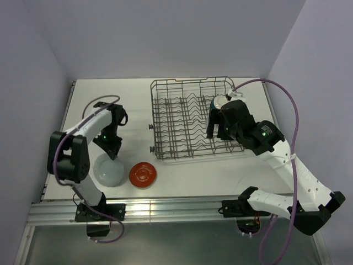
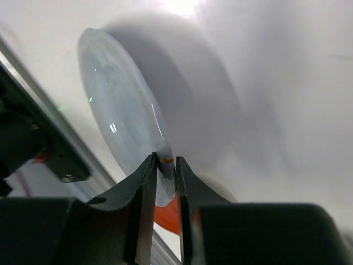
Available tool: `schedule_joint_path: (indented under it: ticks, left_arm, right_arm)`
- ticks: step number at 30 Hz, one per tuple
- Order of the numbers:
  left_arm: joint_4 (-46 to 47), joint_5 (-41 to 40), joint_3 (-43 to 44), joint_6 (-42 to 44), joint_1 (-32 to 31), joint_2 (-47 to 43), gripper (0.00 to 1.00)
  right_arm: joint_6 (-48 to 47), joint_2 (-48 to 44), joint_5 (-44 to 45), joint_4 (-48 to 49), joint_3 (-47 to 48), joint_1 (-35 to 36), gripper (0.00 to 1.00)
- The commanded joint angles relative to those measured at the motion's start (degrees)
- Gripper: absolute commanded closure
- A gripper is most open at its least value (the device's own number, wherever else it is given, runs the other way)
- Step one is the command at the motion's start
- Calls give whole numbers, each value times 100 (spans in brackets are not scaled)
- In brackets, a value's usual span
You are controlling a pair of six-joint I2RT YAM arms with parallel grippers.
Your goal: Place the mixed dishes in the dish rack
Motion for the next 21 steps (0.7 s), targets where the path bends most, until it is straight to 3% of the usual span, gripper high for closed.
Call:
schedule_joint_path:
  ticks: [1, 14, 21]
  left_arm:
    - [-128, 85, 562, -98, 11, -882, 100]
    - [-128, 242, 1178, 139, 3, -2079, 100]
    - [-128, 558, 1301, 157, -6, -2633, 100]
  right_arm:
    - [-194, -173, -298, 499, -147, 25, 6]
    - [-835, -402, -703, 1721, -588, 173, 24]
    - [-1714, -95, -308, 2327, -456, 1429, 33]
